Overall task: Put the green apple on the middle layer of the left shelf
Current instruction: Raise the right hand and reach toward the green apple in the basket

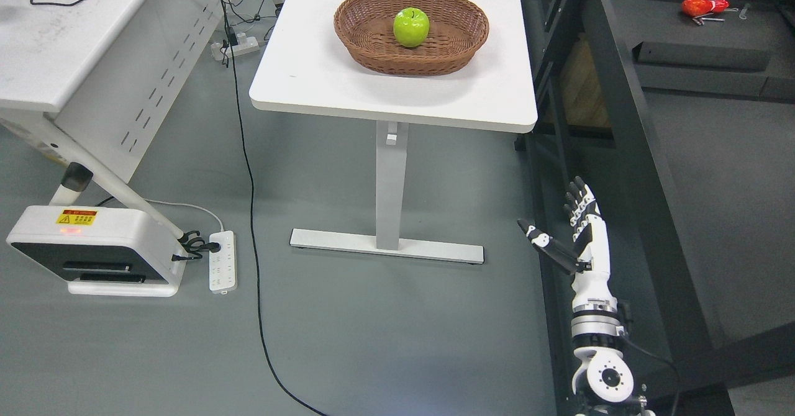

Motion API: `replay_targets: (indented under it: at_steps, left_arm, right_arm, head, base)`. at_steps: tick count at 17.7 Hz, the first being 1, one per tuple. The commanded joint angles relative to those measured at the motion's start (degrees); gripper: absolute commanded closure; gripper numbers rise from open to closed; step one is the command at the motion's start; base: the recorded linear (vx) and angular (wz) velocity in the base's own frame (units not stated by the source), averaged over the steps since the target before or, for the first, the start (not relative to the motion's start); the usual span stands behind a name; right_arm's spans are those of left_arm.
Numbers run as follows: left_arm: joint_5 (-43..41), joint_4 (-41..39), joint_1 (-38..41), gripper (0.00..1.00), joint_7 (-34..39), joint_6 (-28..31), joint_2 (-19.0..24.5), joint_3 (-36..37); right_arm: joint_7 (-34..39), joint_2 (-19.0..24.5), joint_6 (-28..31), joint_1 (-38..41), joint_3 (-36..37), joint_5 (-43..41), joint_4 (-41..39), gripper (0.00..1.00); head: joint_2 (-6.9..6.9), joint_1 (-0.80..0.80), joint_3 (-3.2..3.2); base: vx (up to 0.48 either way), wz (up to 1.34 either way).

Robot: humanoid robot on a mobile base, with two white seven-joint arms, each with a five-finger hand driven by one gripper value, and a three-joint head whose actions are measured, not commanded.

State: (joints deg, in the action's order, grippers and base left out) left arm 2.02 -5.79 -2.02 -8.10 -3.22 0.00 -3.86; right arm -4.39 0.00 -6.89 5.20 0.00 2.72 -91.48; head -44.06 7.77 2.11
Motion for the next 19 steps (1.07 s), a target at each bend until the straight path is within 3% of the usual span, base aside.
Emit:
replay_targets:
  at_steps: [1,9,11,13,19]
  left_arm:
    - [0.00,-0.01,0.00,0.00,0.01,-0.03,1.00,-0.09]
    - [0.00,-0.01,0.00,0.00,0.01,-0.03,1.00,-0.09]
    - [0.00,-0.01,0.00,0.00,0.01,-0.03,1.00,0.08]
    - [0.00,0.08,0.00,0.00,0.01,-0.03,1.00,-0.10]
    - [0.00,-0.01,0.00,0.00,0.01,-0.03,1.00,-0.10]
  right_arm:
    - [0.00,-1.00,0.03,-0.02,-1.14,0.00,-0.01,0.00]
    - [-0.01,-2.10,0.74,-1.59,-0.96,2.18,-0.01,0.00]
    - [-0.09,-9.11,0.74,-4.66,-4.20,19.33,-0.01,0.00]
    - [-0.27,-11.16,0.74,-5.73,-7.03,38.17,-0.10,0.00]
    - [-0.18,-11.34,-1.54,-4.68,-6.86,36.57,-4.49,0.00]
  head:
    - [0.00,0.00,0.00]
    - [0.00,0.00,0.00]
    - [0.00,0.00,0.00]
    - [0.00,0.00,0.00]
    - [0.00,0.00,0.00]
  base:
    - [0.049,0.00]
    - [0.055,0.00]
    - [0.082,0.02]
    - [0.094,0.02]
    - [0.118,0.04]
